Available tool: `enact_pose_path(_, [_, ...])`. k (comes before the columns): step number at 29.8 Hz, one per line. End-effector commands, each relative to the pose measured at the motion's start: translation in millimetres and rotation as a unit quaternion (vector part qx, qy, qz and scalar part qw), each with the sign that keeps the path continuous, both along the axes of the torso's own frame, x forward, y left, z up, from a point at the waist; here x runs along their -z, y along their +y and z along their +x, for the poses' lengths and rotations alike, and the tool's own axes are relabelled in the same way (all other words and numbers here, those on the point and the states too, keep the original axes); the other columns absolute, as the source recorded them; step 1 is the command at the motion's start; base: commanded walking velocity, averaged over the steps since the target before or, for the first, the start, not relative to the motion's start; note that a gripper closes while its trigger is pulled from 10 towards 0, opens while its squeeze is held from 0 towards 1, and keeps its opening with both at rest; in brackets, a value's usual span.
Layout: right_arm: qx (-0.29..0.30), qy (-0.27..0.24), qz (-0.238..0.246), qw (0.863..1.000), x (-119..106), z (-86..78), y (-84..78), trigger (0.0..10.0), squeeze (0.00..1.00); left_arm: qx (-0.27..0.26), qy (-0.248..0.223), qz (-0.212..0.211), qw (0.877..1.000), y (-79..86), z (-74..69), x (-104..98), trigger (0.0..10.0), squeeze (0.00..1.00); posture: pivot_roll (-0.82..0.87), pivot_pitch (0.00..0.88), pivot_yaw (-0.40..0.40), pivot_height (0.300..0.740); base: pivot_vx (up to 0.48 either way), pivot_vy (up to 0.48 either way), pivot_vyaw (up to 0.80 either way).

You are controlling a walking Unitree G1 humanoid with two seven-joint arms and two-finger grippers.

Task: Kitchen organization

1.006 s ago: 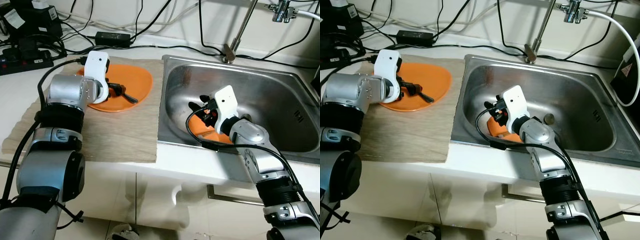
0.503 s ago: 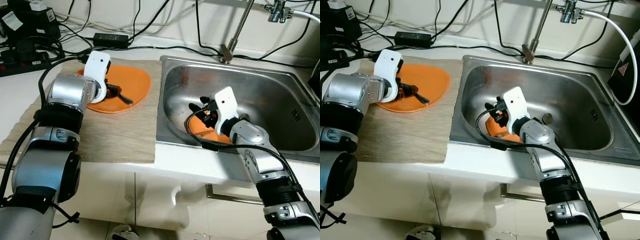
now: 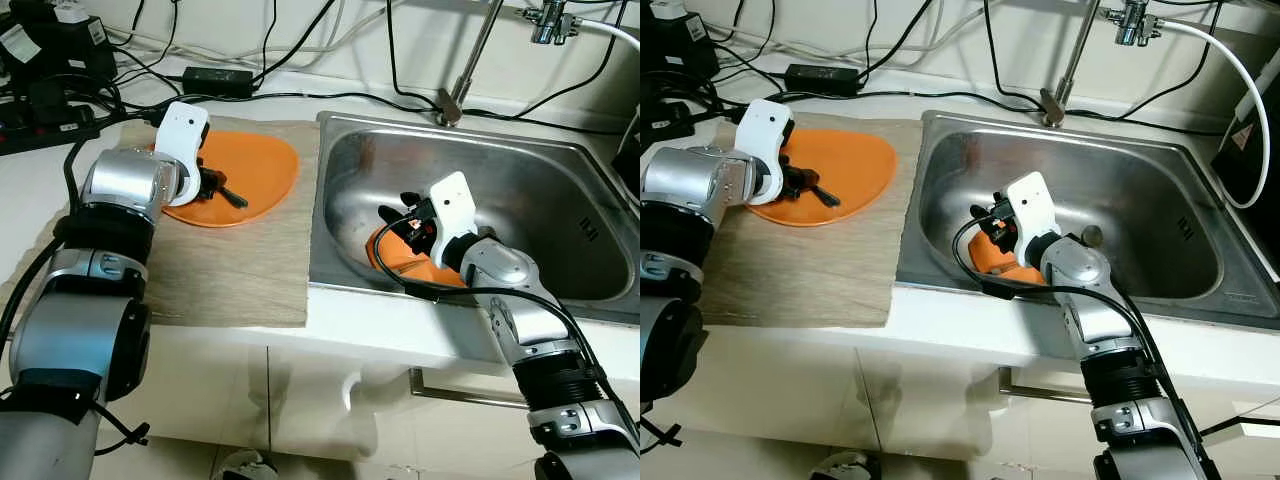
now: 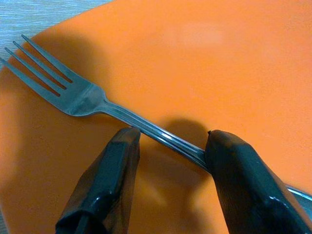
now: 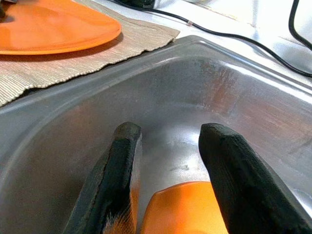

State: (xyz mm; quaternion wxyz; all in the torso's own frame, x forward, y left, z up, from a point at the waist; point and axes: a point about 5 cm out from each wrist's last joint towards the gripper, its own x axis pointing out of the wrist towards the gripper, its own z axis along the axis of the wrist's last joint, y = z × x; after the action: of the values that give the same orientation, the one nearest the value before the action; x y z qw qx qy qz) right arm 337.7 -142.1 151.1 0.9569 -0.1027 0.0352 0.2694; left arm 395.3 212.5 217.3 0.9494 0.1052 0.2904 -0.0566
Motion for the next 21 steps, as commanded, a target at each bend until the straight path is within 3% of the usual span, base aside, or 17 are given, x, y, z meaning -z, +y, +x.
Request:
enact_pose_path(1, [0.007,-0.008,-0.004,1.000,-7.0,4.2,-6.0,10.0,0.00,-0.001,0.026,0.012,1.000,4.0,-2.5,9.1,0.0,0.00,0.10,0.010,-0.054,0.740,0.000,0.000,0.00])
enact_pose_path(14, [0.009,-0.010,-0.002,1.000,-9.0,7.5,-5.9,10.0,0.00,0.019,0.004,0.028,0.999,13.9,-0.6,-2.8,0.0,0.00,0.10,0.012,-0.057,0.740,0.000,0.000,0.00])
enact_pose_path(18, [0.009,-0.011,-0.002,1.000,-9.0,7.7,-5.8,10.0,0.00,0.033,-0.016,0.019,0.999,12.9,1.1,-8.3,0.0,0.00,0.11,0.011,-0.058,0.740,0.000,0.000,0.00])
enact_pose_path(21, [0.009,-0.011,-0.002,1.000,-9.1,8.3,-5.6,10.0,0.00,0.064,-0.067,-0.024,0.995,5.4,4.1,-17.1,0.0,0.00,0.11,0.011,-0.058,0.740,0.000,0.000,0.00])
